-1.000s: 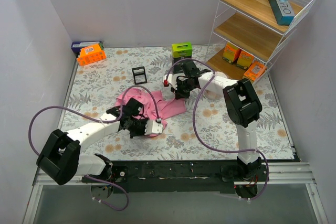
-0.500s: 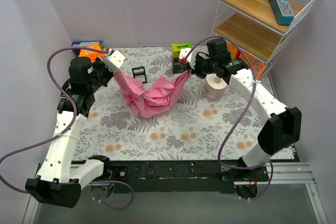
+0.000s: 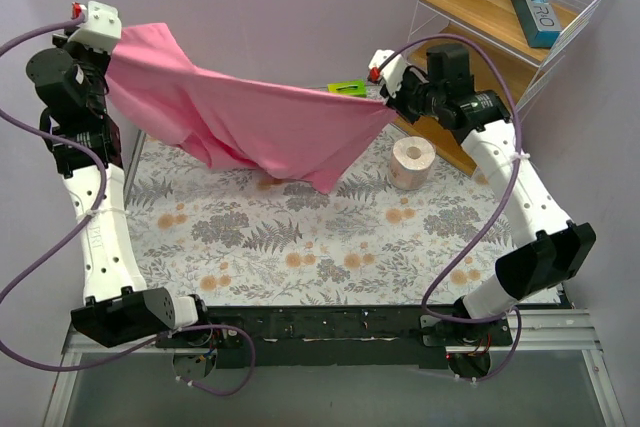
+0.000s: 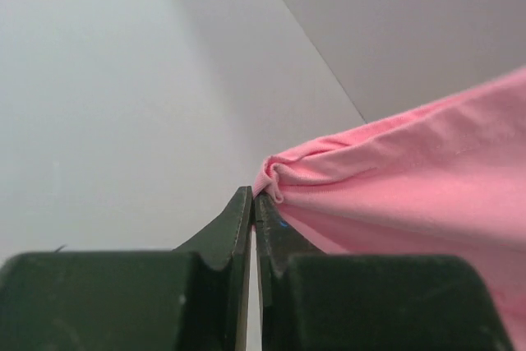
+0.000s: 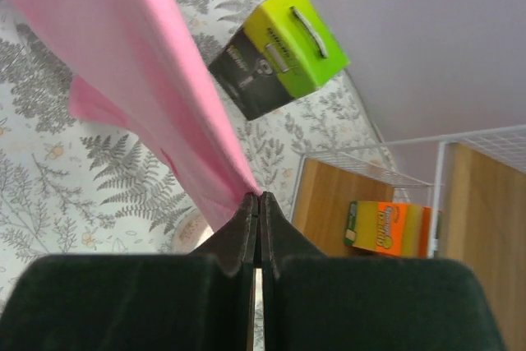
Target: Remove the brooch from the garment
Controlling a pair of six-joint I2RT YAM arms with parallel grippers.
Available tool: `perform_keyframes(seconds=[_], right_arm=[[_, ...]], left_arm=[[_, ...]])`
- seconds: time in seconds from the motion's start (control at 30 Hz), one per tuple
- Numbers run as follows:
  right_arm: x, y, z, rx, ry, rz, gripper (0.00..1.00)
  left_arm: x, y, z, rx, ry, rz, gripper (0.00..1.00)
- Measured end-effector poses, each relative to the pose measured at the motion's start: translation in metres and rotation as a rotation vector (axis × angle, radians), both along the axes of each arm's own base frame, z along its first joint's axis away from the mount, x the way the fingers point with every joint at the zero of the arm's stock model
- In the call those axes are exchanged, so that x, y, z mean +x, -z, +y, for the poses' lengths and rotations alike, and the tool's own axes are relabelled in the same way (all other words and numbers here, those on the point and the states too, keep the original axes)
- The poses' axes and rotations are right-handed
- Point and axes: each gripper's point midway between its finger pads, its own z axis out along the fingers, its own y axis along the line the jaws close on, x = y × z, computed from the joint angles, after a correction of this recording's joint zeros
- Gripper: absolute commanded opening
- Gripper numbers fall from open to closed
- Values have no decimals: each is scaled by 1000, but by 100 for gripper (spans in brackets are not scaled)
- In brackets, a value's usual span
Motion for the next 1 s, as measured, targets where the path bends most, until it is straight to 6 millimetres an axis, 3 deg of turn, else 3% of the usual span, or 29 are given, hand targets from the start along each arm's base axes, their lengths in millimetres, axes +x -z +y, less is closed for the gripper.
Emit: perform_keyframes(seconds=[0.07,0.13,0.4,0.7,0.9,1.0], right_arm=[[2,-17,-6,17,25,-29,1],[3,-39,-10,45,50,-71,1],[-1,-117,-13,175,96,-228,1],[-1,-204,-22,271,137,-449,1],[0,-234,-35,288,191,-571,1],[-5,-239,-39,293,193,-618,1]], left_arm=[[-5,-20,12,22,-35,-49,0],[-8,-35,11,47,-35,-86,0],[-11,-107,3,103,-2,-249,0],[-23,-162,-17,164,81,-397,0],[-40,-195,-32,216,133,-509,0],[-50,-207,-41,237,164,-554,0]])
